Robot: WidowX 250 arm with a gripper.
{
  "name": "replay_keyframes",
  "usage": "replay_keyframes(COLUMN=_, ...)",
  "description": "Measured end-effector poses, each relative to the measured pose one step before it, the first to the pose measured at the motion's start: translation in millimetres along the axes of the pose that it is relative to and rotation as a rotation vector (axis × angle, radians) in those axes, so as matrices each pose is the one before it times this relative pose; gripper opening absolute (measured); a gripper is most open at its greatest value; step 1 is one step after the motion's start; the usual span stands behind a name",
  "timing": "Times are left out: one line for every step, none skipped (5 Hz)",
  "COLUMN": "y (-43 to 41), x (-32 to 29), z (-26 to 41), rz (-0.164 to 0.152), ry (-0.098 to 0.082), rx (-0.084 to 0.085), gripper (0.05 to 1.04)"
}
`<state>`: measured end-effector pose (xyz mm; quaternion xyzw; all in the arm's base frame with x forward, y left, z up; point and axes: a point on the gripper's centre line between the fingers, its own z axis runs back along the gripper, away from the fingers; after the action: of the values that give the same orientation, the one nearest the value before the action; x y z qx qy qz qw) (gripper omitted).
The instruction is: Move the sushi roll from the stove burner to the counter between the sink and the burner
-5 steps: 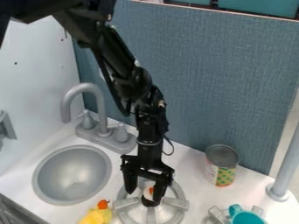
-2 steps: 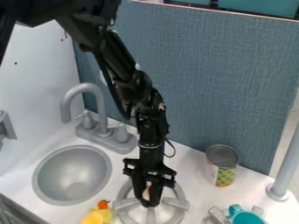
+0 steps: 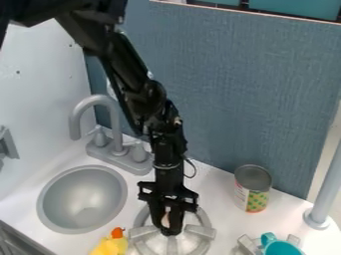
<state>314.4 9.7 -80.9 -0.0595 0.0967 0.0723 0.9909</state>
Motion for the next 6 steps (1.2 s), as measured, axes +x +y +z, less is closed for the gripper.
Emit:
replay_keyframes(y=-0.90, x=-4.23, z=29.84, rz=-0.0076, ry=-0.1145, rx=0.0062, gripper=0.421)
replay_keyframes(y=0.40, x=9.93, z=29.75, rz=0.0069, ry=-0.0829, rx=0.0205, gripper=0.379)
replay_keyframes(y=1.42, x=-1.49, z=0.79, rz=-0.0008, ry=0.0109, rx=0.0094, gripper=0.356)
replay_keyframes(y=13.24, x=8.69, z=8.28, rz=0.0549, ry=-0.0078, rx=-0.0078, gripper=0.354)
replay_keyframes(y=25.08, x=12.70, z=-5.98, rz=0.0941, ry=-0.0169, rx=0.0218, gripper=0.354)
replay_keyframes(y=20.19, x=12.80, z=-9.44, rz=0.0816, ry=-0.0400, rx=-0.0128, gripper=0.354)
